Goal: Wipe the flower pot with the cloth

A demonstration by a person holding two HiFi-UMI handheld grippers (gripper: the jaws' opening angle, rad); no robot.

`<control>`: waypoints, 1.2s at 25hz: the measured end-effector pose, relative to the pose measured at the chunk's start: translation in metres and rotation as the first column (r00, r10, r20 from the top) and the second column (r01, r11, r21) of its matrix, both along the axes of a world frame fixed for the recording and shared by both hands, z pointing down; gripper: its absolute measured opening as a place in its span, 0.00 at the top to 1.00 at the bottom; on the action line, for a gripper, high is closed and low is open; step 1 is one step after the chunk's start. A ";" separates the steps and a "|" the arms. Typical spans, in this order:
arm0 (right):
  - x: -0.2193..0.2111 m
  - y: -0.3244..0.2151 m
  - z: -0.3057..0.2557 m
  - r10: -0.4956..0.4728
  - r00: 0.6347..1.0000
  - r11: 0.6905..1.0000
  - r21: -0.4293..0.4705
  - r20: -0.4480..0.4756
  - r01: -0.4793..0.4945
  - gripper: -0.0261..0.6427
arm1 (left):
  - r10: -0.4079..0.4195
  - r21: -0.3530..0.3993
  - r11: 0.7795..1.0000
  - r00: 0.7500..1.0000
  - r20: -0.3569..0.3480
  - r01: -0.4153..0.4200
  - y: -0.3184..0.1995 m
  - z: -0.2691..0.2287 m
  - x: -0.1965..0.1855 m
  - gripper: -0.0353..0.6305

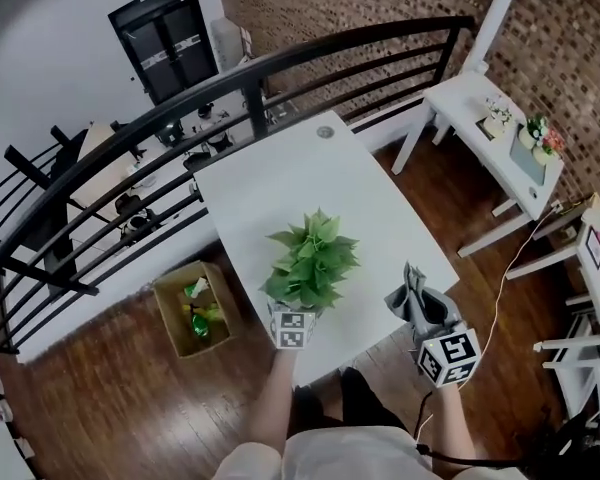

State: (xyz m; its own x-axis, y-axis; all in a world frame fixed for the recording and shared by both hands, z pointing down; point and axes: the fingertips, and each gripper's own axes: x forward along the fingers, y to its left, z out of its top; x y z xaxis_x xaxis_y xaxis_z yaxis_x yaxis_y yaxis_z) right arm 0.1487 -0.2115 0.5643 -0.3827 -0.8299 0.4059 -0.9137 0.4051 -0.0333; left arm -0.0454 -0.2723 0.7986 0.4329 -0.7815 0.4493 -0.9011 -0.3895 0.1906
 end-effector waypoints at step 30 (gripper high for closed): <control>-0.072 -0.018 0.016 -0.068 0.998 0.994 -0.091 0.000 0.067 0.94 | 0.038 -0.179 0.980 0.962 -0.271 -0.090 -0.010 -0.032 -0.021 0.14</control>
